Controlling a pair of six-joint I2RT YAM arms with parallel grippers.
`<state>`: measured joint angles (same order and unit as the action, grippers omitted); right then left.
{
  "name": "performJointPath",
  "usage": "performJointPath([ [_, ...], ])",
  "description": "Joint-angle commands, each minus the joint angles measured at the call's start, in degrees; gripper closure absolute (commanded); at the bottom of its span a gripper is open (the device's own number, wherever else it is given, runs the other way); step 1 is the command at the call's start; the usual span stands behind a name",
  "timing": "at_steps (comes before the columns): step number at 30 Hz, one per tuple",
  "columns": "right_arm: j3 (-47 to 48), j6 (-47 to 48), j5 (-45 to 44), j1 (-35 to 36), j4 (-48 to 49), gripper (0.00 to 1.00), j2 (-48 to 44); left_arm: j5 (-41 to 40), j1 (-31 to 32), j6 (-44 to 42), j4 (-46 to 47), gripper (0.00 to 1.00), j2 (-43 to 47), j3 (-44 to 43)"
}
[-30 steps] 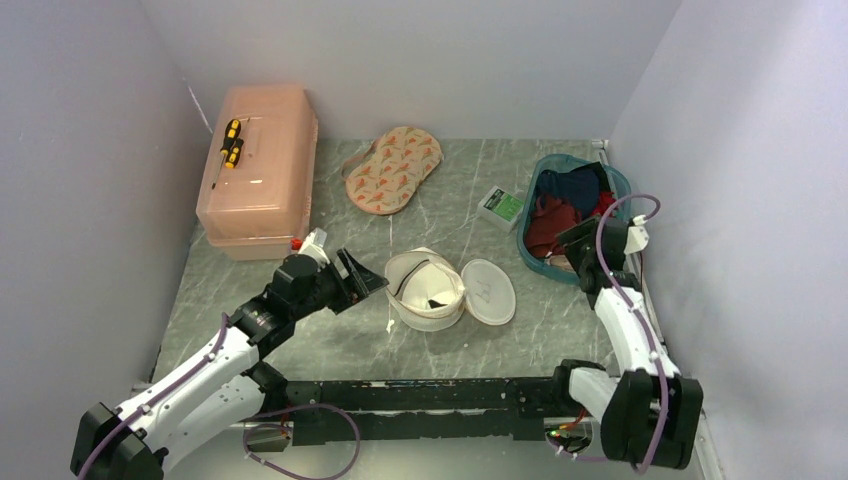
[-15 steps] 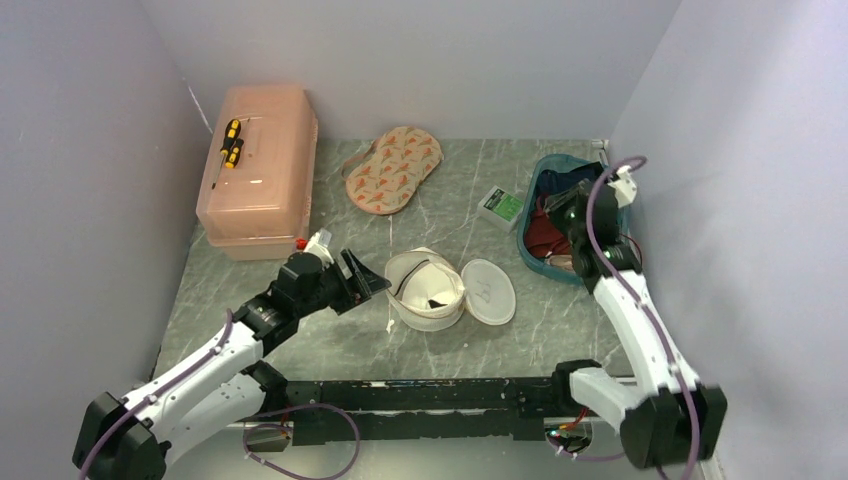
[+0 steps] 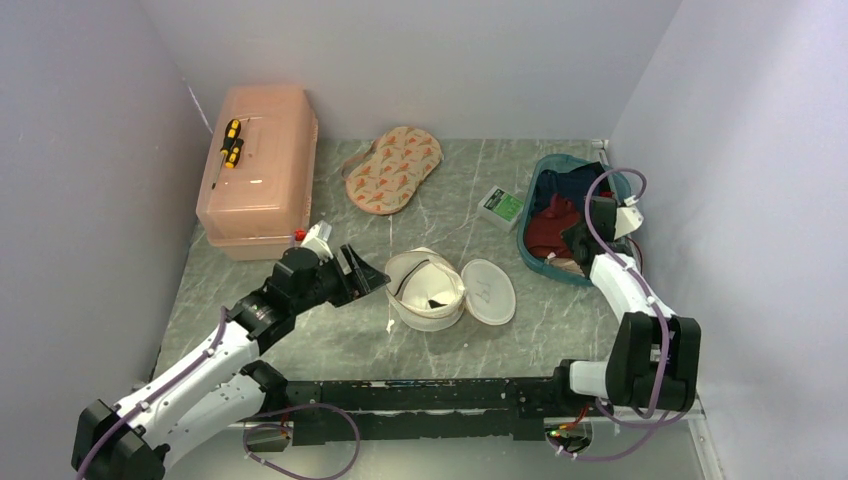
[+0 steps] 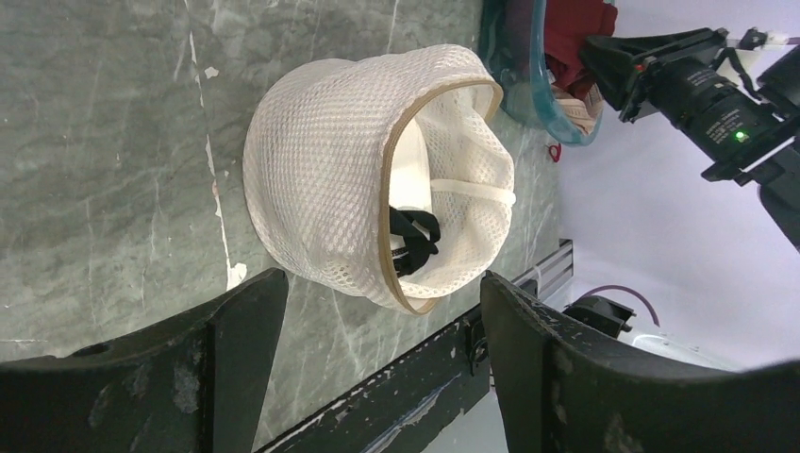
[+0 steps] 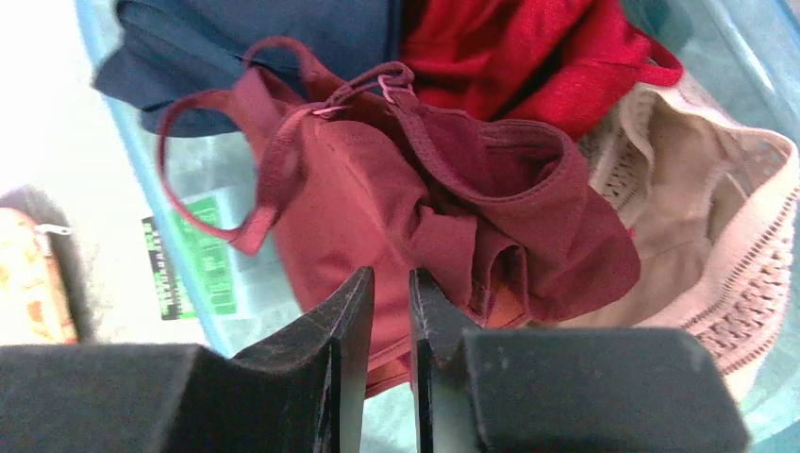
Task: Unzip the laundry bag and remove the bra
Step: Adjust the laundry bag at the center of the board.
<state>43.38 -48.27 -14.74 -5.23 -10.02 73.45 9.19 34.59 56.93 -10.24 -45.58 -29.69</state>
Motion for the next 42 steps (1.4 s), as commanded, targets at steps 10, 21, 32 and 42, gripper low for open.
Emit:
performJointPath([
  [10, -6.2, 2.1, -0.9, -3.2, 5.7, 0.72, -3.2, -2.1, -0.1, -3.6, -2.9, 0.2, 1.0, -2.6],
  [21, 1.3, 10.9, -7.4, 21.3, 0.5, 0.4, -22.0, -6.0, -0.1, -11.3, -8.6, 0.17, -4.2, -10.9],
  [32, -3.5, 15.3, 18.9, 38.5, -1.6, 0.32, -20.6, 3.3, 0.1, -20.2, -8.6, 0.21, -22.3, -20.5],
  [42, -0.5, 20.2, 11.7, 47.9, -5.8, 0.18, -8.5, 1.5, 1.1, -21.2, -10.2, 0.32, -30.7, -22.8],
])
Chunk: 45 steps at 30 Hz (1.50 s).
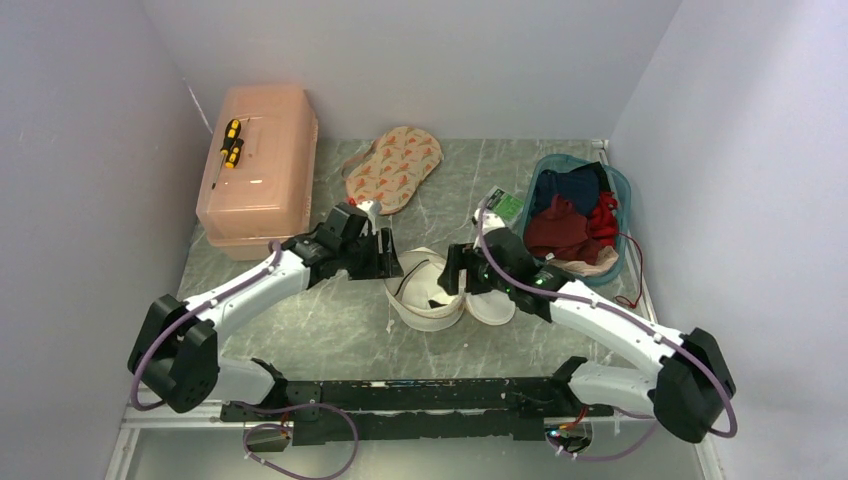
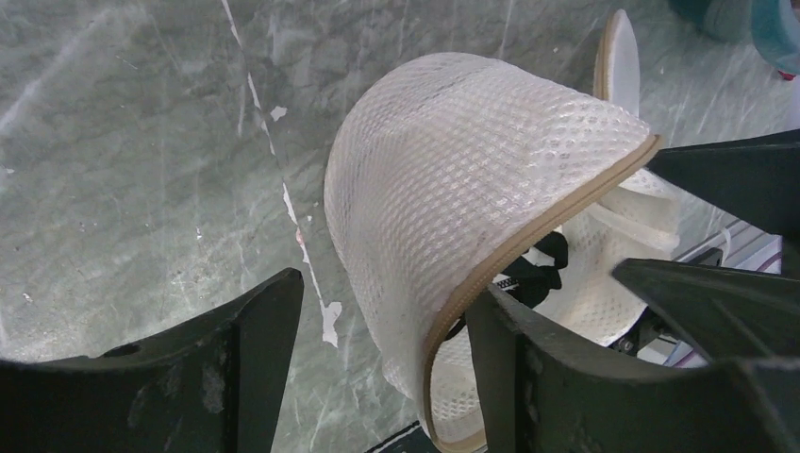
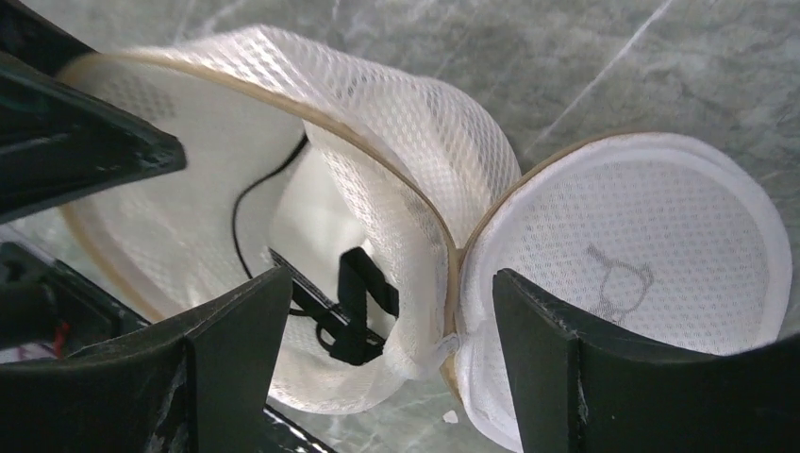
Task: Unzip the laundry bag and remove the bra
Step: Adjust the laundry bag at the center of the board.
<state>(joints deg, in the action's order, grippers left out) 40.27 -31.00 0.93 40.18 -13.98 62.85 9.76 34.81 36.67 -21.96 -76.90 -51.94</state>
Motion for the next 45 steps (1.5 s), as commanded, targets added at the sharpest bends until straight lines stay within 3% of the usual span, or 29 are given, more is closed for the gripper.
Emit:
performJointPath([
  [1, 3.0, 3.3, -7.2, 3.4, -3.1, 0.2, 2.9, 1.3, 0.9, -0.8, 2.0, 0.33, 0.7, -0.1],
  [4, 2.5, 4.1, -10.8, 5.8, -5.4, 0.29, 3.4, 2.8, 1.3, -0.7, 3.3, 0.42, 0.4, 1.0],
  [14, 0.6, 2.1, -21.7, 13.3, -10.7, 0.84, -0.1, 6.4, 3.9, 0.4, 9.3, 0.78, 0.0, 3.6],
  [17, 0.8, 3.5, -23.5, 14.4, -9.1, 1.0, -2.1, 5.7, 4.3, 0.3, 9.7, 0.94, 0.9, 3.0],
  [23, 3.8, 14.3, -22.8, 14.5, 0.7, 1.0, -6.1, -3.7, 4.3, -0.8, 8.0, 0.97, 9.3, 0.2],
  [27, 0.5, 19.2, -22.1, 14.4, 11.6, 1.0, -5.7, -10.6, 4.3, -2.7, 7.8, 0.97, 16.3, 1.9],
  [30, -1.5, 16.8, -24.5, 14.3, 13.2, 1.0, -0.6, -14.2, 4.3, -2.2, 8.4, 0.97, 16.7, 5.1],
  [34, -7.1, 10.1, -25.8, 14.3, 18.3, 1.0, 3.9, -12.8, 4.3, 0.5, 11.8, 0.97, 12.0, 10.0],
  [40, -10.4, 7.1, -26.3, 14.4, 19.8, 0.98, 3.8, -13.8, 6.8, 1.7, 17.2, 0.97, 9.8, 14.7],
  [41, -10.3, 7.3, -26.1, 14.4, 18.7, 0.93, 3.5, -14.1, 7.2, 1.7, 16.8, 0.97, 9.4, 14.6],
  [45, -10.2, 5.7, -26.0, 14.7, 13.5, 0.48, -0.4, -14.9, 8.1, 1.5, 14.0, 0.97, 7.2, 12.9],
])
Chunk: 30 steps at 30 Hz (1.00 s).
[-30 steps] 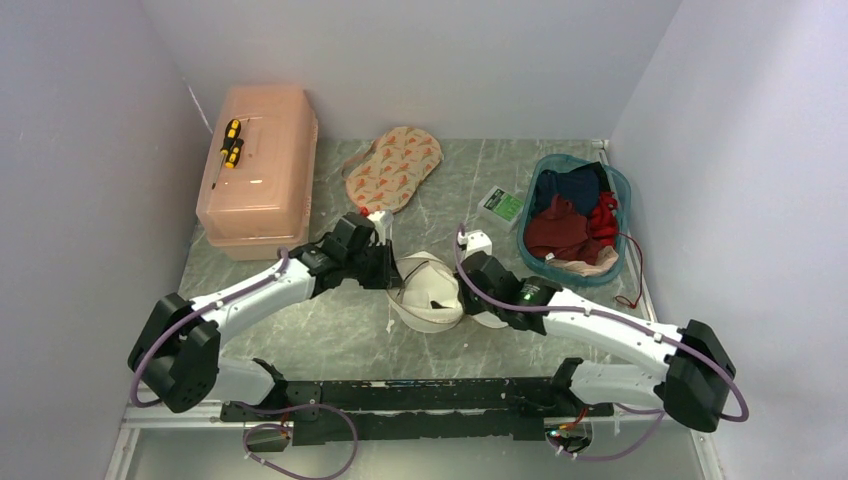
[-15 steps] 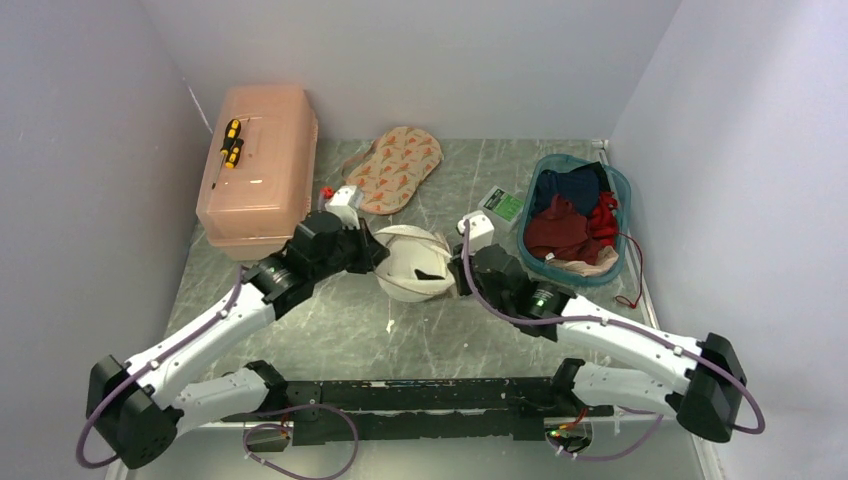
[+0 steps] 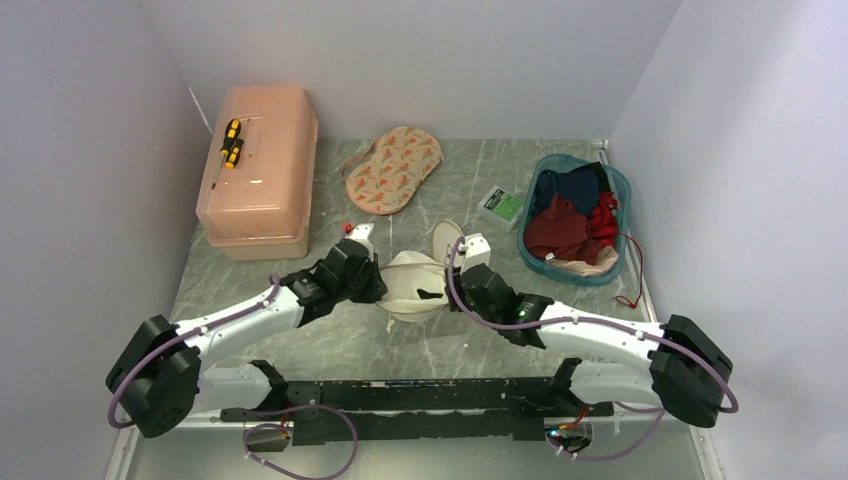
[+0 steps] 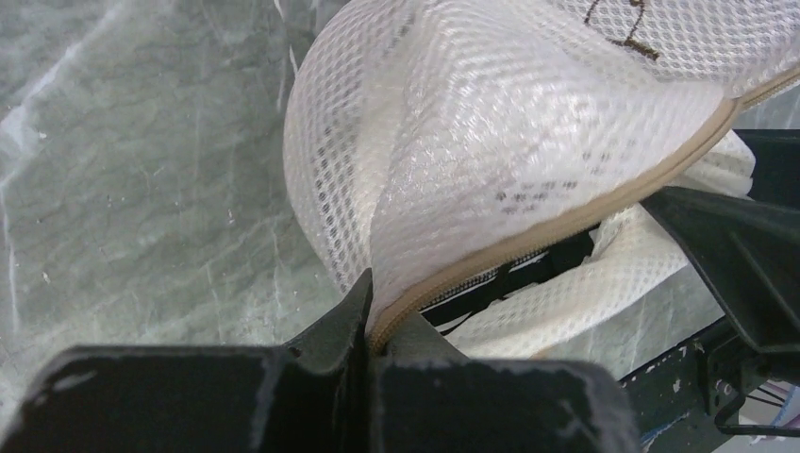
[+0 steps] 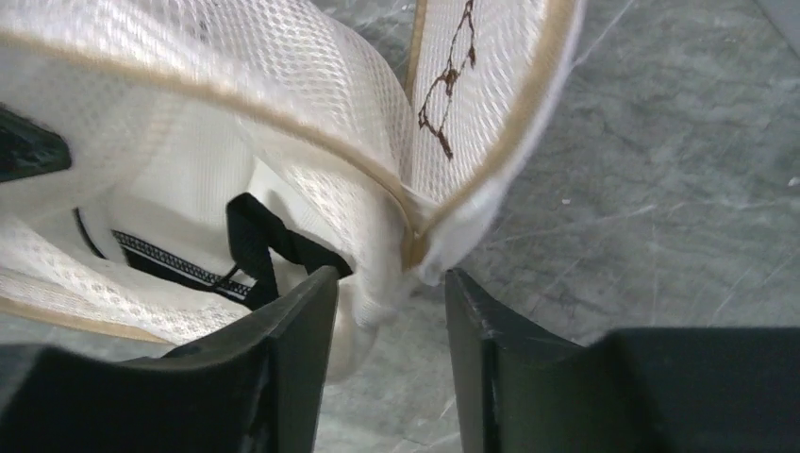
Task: Unzip the laundry bag and remove the bra
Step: Adjust the laundry bag at the center of the board.
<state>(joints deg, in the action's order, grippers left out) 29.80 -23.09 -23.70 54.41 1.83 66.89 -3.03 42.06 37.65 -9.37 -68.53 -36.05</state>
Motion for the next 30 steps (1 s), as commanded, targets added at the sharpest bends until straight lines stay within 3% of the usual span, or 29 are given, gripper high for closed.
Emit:
performJointPath([
  [1, 0.0, -2.7, -1.8, 0.7, -4.1, 0.43, -6.5, -2.3, 1.1, 0.4, 0.8, 0.97, -1.6, -3.5],
  [5, 0.3, -0.3, -3.1, 3.1, -6.6, 0.4, -15.0, -2.9, 1.6, 1.3, -2.4, 0.97, -3.2, -6.3],
  [9, 2.1, 3.5, 7.7, 3.7, -3.1, 0.46, -18.5, -3.4, 1.7, 2.8, -5.7, 0.97, -6.0, -10.5],
  [13, 6.6, 3.1, 17.3, 3.5, -2.1, 0.46, -10.4, -3.5, 1.7, 3.9, -7.5, 0.97, -9.1, -13.6],
  [23, 1.2, -8.7, 25.3, -9.1, 15.9, 0.46, 2.9, -3.6, 1.6, 5.1, -6.5, 0.97, -12.3, -12.9],
  [30, 4.8, -8.0, 25.9, -10.8, 17.6, 0.41, 13.2, -3.1, 1.7, 5.8, -6.3, 0.97, -14.6, -13.2],
])
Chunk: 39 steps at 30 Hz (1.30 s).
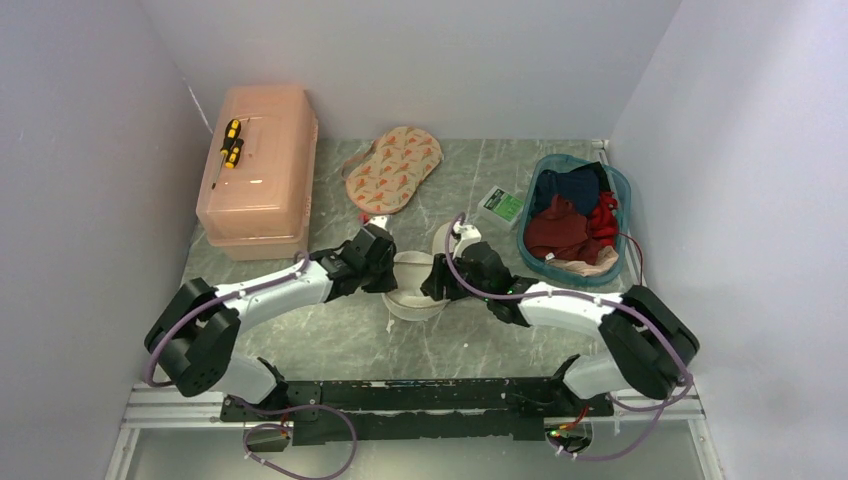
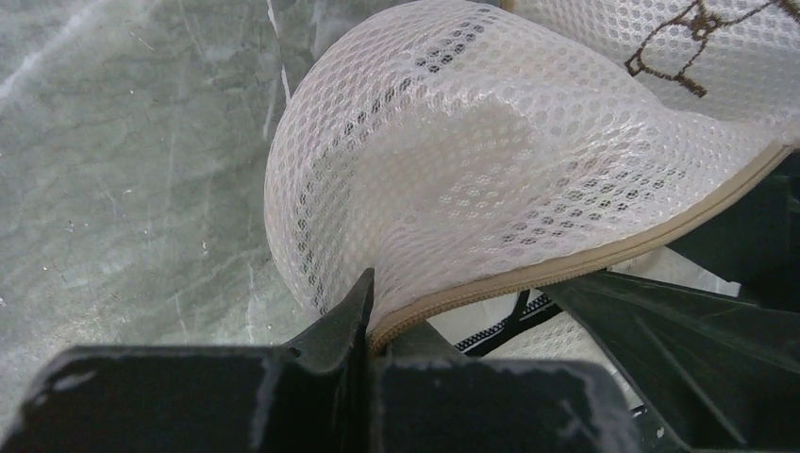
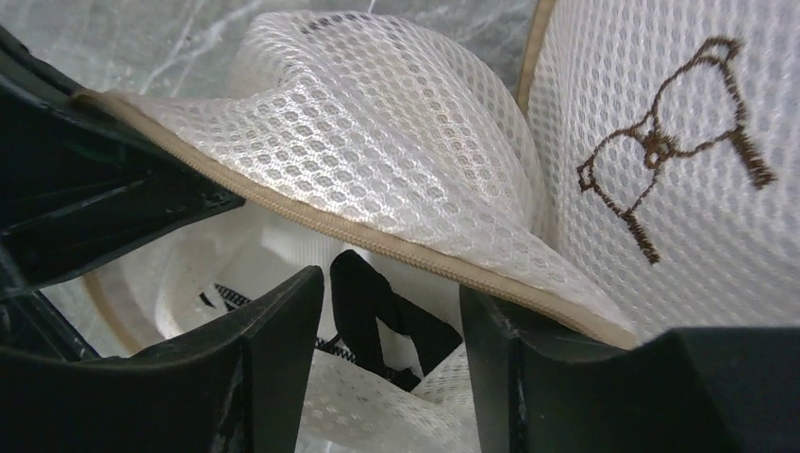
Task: Unzip the laundry bag and remove the bra
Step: Adjust the laundry bag at the center of the board, then pick up the bra from the laundry bag.
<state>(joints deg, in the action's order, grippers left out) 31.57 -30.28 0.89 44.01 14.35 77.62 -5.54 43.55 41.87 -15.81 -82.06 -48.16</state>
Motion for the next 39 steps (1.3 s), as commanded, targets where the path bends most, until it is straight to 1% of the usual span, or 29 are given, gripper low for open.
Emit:
performJointPath([
  [1, 3.4, -0.6, 0.5, -0.5, 4.7, 0.38, 3.3, -0.4, 0.2, 1.8, 0.2, 0.97, -1.4, -1.1],
  [3, 4.9, 0.2, -0.7, -0.5, 2.6, 0.35, 4.9, -0.4, 0.2, 2.0, 0.0, 0.97, -1.9, -1.2],
  [6, 5.3, 1.0, -3.1, -0.5, 0.3, 0.33, 5.7, -0.3, 0.3, 2.4, 0.0, 0.97, -2.7, -1.0],
  [10, 1.6, 0.6, -1.3, 1.0, -0.3, 0.31, 2.2, 1.1, 0.2, 2.5, 0.8, 0.97, -3.1, -0.6],
  [13, -0.8, -0.3, -2.2, 3.1, -1.9, 0.28, 0.1, 2.3, 0.3, 1.8, 3.0, 0.97, -2.7, 0.5],
  [16, -3.5, -2.7, -2.3, 3.2, -1.6, 0.27, -1.3, 4.4, 0.3, 0.3, 5.9, 0.97, -3.3, 1.7],
  [21, -3.9, -4.2, -2.8, 3.0, -1.7, 0.22, -1.3, 5.0, 0.9, -0.5, 6.2, 0.97, -5.8, 2.1],
  [26, -3.1, -6.6, -5.9, 2.3, 0.5, 0.2, 0.7, 5.0, 1.7, -0.2, 8.1, 0.97, -5.5, 4.0],
  [28, -2.7, -8.5, -5.4, 1.7, 2.5, 0.2, 1.6, 5.0, 2.0, -0.4, 8.2, 0.97, -5.4, 4.2],
  [35, 1.6, -11.5, -3.9, 1.4, 2.3, 0.2, 8.8, 5.0, 2.7, -0.3, 9.1, 0.97, -6.0, 5.1],
  [39, 3.1, -12.7, -2.7, 1.5, 1.3, 0.22, 11.6, 5.0, 2.8, -0.2, 9.7, 0.97, -6.1, 5.7],
])
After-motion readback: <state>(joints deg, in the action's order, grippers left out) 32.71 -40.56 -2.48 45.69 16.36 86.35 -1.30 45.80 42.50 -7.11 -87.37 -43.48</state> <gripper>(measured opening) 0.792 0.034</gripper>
